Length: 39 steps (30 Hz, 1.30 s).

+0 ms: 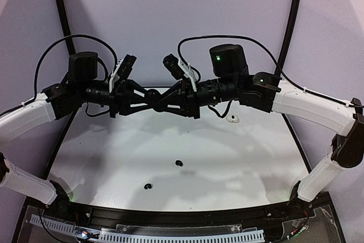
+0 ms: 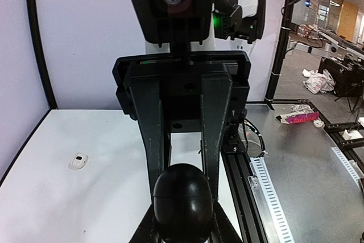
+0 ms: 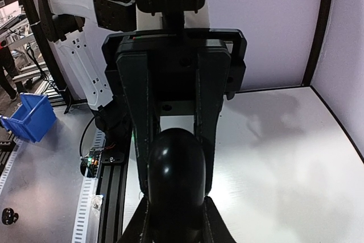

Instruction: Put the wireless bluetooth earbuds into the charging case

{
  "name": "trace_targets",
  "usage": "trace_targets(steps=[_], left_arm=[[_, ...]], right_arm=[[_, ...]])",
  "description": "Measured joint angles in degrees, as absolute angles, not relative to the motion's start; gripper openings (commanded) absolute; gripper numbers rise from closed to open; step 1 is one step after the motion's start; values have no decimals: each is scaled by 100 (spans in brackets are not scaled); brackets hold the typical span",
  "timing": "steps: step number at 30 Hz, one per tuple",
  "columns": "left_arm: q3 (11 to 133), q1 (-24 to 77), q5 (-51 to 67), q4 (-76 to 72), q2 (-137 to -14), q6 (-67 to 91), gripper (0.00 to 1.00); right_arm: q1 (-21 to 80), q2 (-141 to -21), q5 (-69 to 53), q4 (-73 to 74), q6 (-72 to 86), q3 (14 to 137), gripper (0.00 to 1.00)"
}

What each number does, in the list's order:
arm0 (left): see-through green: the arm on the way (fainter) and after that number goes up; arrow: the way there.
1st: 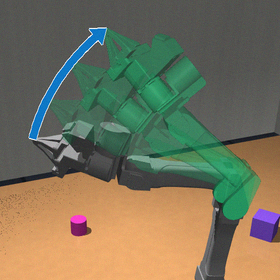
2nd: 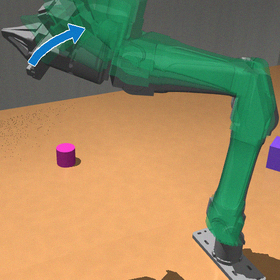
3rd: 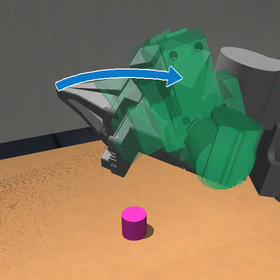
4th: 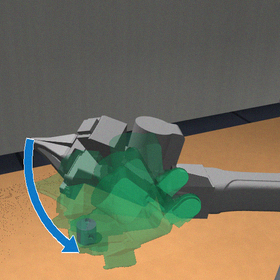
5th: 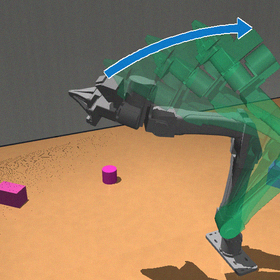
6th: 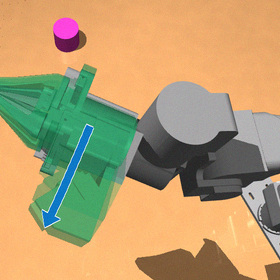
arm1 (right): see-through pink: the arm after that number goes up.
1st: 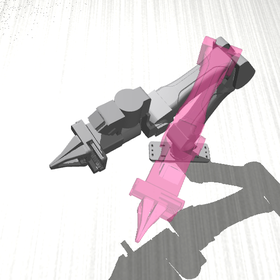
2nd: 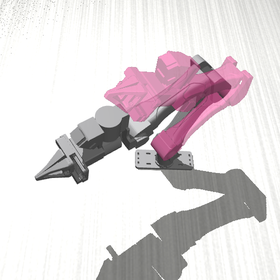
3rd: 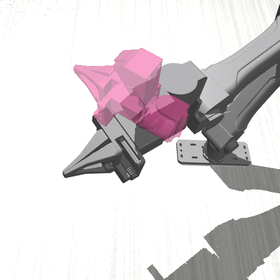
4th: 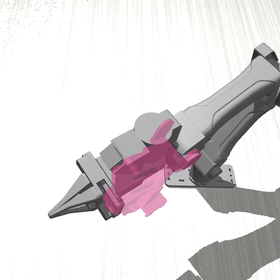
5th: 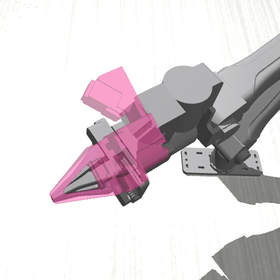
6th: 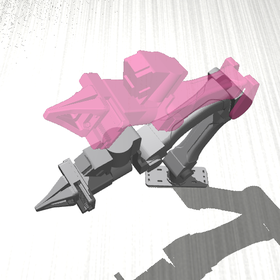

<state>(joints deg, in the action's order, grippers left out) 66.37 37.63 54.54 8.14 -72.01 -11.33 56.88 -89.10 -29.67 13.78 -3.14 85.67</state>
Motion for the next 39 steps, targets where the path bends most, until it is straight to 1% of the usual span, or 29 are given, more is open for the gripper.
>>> trace_targets(steps=[1,6,11,15,18,21,26,31,36,37,38,39], left_arm=[[6637,3760,5496,814,-7201,-1164,1],[6639,3760,5621,856,-7238,-1538,1],[6755,3763,5677,1236,-7336,-2191,1],[6820,3769,5675,1496,-7360,-2482,1],[6818,3798,5533,1378,-7380,-2259,1],[6810,3817,5242,1031,-7380,-1621,1],[6810,3802,4912,899,-7358,-991,1],[6812,3800,4403,950,-7338,-692,1],[6812,3798,4191,1031,-7373,-554,1],[6812,3798,4171,1031,-7380,-548,1],[6812,3800,4150,1028,-7382,-552,1],[6812,3800,4152,1024,-7382,-565,1]], right_arm=[[5664,-8901,-3013,1367,-314,8552,0],[5568,-8849,-3413,1194,-292,8374,0],[5452,-8849,-3778,908,-239,8125,0],[5437,-8812,-3846,685,-207,7937,0],[5461,-8707,-3527,633,-191,7841,0],[5572,-8545,-2880,633,-187,7835,0],[5815,-8523,-2008,766,-255,7968,0],[6001,-8567,-1085,969,-397,8110,5],[6064,-8626,-714,1066,-510,8152,14],[6064,-8630,-687,1068,-526,8154,23],[6066,-8632,-657,1070,-548,8154,29],[6066,-8632,-659,1068,-548,8154,32]])
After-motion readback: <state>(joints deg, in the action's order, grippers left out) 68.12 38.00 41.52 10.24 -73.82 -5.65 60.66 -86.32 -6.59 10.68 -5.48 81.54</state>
